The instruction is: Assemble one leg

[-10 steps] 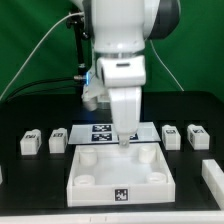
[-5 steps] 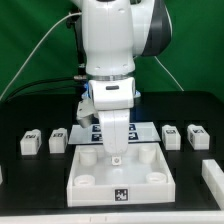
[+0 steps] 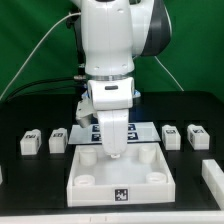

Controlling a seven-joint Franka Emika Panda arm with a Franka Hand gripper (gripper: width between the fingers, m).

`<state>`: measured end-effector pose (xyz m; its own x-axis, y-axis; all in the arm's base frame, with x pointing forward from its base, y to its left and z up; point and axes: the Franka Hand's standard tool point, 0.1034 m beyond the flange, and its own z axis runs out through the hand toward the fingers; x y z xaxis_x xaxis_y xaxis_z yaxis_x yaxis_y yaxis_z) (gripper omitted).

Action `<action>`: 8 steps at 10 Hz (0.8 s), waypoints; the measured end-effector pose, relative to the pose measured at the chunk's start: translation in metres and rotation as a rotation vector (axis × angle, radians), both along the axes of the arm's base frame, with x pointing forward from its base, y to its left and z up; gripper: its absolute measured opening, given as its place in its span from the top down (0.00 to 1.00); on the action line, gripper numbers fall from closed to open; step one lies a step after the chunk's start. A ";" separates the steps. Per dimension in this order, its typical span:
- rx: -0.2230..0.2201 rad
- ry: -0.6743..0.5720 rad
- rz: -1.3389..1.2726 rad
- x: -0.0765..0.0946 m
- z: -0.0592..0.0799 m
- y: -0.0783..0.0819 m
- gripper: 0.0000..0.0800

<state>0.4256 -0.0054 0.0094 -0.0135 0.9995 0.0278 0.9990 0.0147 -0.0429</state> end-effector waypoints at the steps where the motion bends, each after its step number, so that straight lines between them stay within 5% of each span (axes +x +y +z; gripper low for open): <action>1: 0.000 -0.004 -0.001 0.001 0.001 0.000 0.93; 8: 0.001 -0.007 -0.001 0.003 0.001 0.001 0.93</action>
Offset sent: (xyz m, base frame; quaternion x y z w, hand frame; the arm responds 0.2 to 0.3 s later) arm 0.0000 0.0000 0.0000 0.0000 0.0000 0.0000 1.0000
